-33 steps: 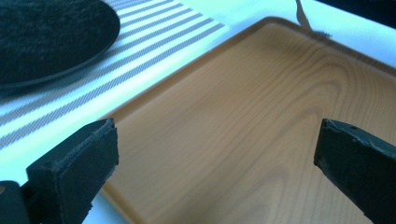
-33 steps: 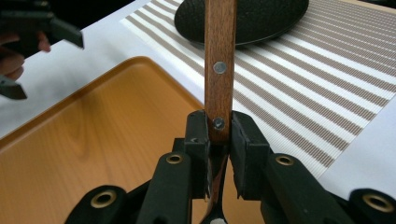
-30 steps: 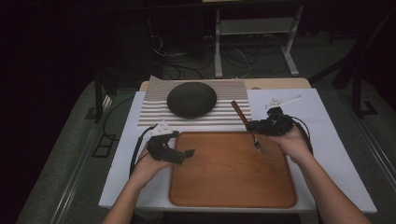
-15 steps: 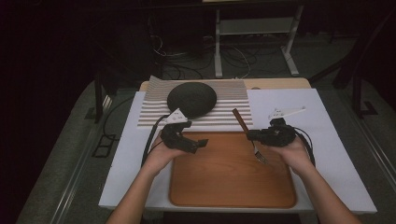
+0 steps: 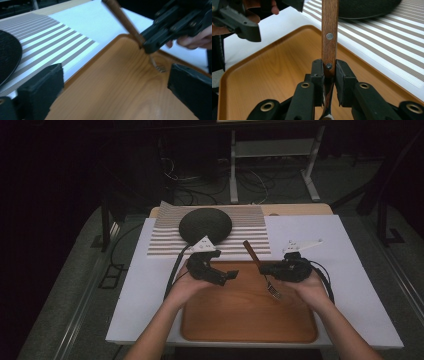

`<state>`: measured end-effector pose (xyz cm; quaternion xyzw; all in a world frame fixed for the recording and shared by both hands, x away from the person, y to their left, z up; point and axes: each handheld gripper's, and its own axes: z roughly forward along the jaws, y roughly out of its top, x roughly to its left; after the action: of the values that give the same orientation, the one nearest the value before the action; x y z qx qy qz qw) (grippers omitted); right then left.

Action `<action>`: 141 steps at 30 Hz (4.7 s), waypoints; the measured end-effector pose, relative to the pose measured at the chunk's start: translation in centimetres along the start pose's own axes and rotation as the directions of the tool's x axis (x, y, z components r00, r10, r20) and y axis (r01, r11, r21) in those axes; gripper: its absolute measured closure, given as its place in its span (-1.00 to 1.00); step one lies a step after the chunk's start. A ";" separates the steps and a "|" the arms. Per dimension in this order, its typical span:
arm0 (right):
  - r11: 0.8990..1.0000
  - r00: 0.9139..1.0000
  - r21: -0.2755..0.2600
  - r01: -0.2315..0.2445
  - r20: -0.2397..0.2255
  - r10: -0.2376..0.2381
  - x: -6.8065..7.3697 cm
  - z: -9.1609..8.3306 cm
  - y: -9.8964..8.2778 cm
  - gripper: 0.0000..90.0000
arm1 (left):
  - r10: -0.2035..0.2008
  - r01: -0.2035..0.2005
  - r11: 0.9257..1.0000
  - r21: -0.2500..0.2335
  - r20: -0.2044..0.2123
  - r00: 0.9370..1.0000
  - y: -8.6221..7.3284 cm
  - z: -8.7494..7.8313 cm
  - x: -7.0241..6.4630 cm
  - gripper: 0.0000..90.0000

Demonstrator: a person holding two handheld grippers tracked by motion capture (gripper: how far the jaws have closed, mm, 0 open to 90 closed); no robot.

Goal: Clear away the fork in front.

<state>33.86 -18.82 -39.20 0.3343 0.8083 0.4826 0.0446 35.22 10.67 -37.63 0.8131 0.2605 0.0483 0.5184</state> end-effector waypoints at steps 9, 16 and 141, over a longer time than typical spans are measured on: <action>0.999 0.998 -0.011 0.044 -0.039 -0.044 1.7 1.1 0.3 0.71 | -0.039 0.041 0.998 -0.051 0.038 0.998 0.2 0.1 -0.4 -0.53; 0.998 0.997 -0.021 0.063 -0.053 -0.064 2.7 1.7 0.6 0.71 | -0.061 0.065 0.996 -0.067 0.061 0.996 0.4 0.7 -0.8 -0.19; 0.998 0.963 0.030 0.052 0.262 -0.059 -1.3 -6.1 -9.2 -0.74 | -0.197 0.182 0.958 0.222 0.044 0.980 -7.7 -2.5 5.3 0.42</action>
<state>27.91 -27.00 -43.76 0.3731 0.8098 0.4232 0.1609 35.98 17.74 -44.21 0.8373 0.3238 -0.0569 0.4369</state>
